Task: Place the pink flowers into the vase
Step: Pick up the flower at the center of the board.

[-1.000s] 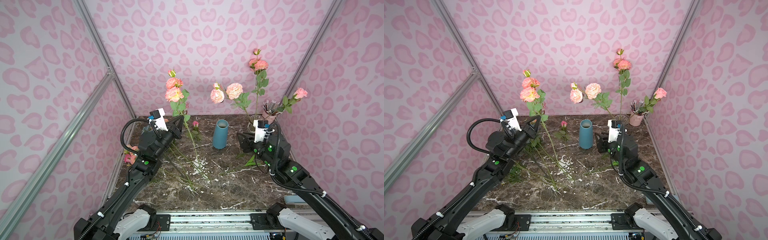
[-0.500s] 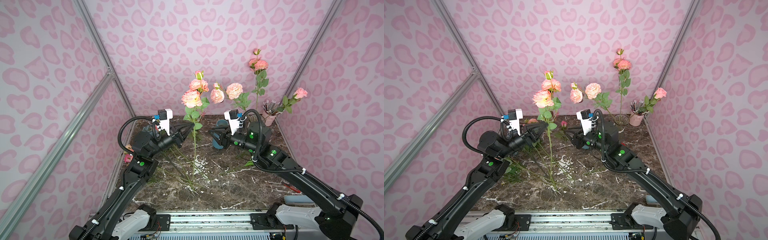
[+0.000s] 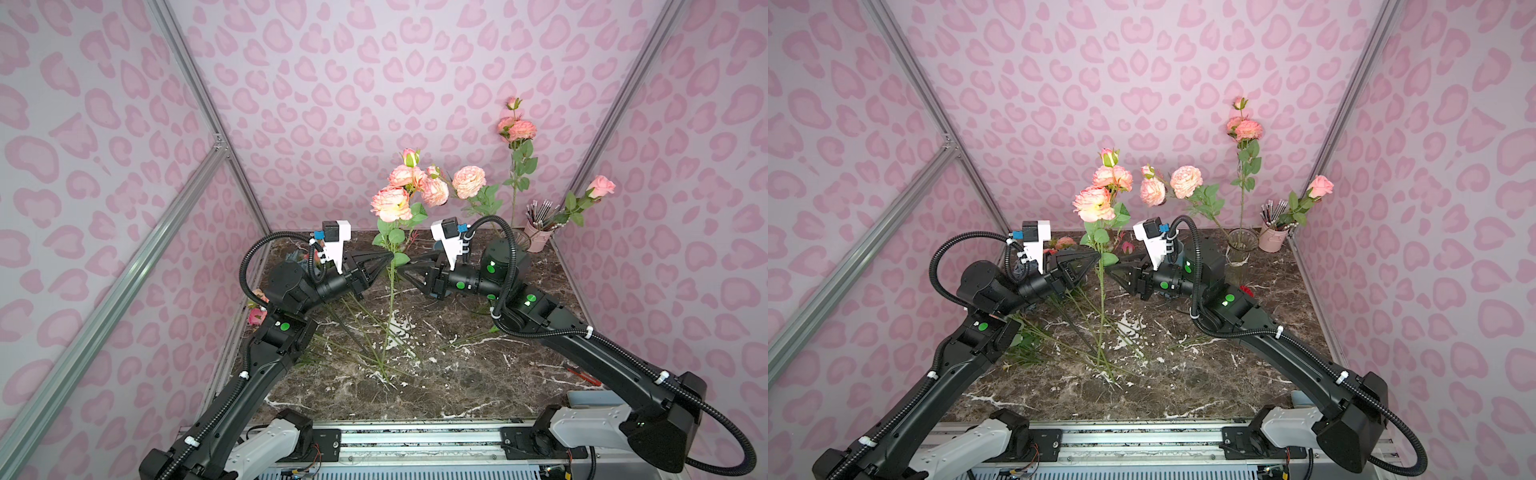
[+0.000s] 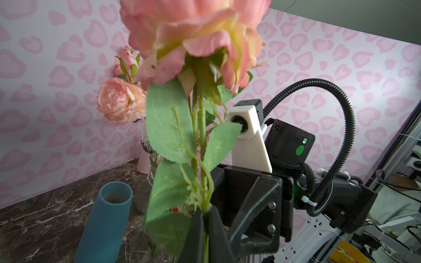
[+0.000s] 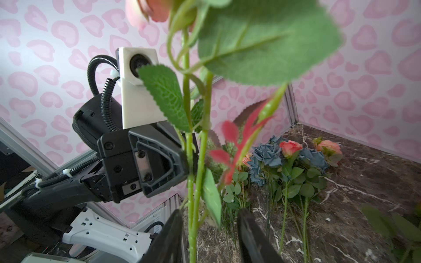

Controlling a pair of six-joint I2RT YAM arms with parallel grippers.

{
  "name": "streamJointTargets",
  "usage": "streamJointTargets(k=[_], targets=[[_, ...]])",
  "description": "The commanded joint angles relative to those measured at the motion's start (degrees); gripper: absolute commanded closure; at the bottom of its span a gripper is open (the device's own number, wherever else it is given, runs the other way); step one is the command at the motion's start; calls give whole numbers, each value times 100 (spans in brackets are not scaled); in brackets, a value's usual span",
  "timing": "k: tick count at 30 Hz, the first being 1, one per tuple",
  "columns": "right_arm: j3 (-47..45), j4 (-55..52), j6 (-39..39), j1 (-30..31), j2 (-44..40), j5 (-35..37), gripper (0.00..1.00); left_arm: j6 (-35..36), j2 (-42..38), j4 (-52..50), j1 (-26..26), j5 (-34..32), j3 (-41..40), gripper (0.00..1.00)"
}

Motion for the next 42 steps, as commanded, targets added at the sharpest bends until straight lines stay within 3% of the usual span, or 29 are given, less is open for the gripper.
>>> streamJointTargets(k=[1,11,22,26,27,31,33,37,39,42], targets=[[-10,463,108,39,62,-213,56,-65,19,346,10,99,40,97],[6,817,288,69,301,-407,61,-13,48,262,8,170,66,97],[-85,970,381,84,308,-454,96,160,25,51,11,93,70,97],[-113,907,365,91,293,-301,100,257,73,-213,15,-3,165,97],[-113,871,349,91,292,-236,100,298,107,-340,16,-40,215,94],[-54,595,214,91,295,62,100,433,185,-698,11,-158,326,43],[3,359,85,91,285,320,100,510,167,-848,13,-300,347,28],[125,-259,-242,87,205,1085,100,793,114,-1398,22,-758,515,17],[125,-544,-409,89,124,1592,100,923,119,-1640,63,-848,597,15],[97,-1016,-608,83,-72,2523,100,1095,133,-2202,98,-1494,770,14]])
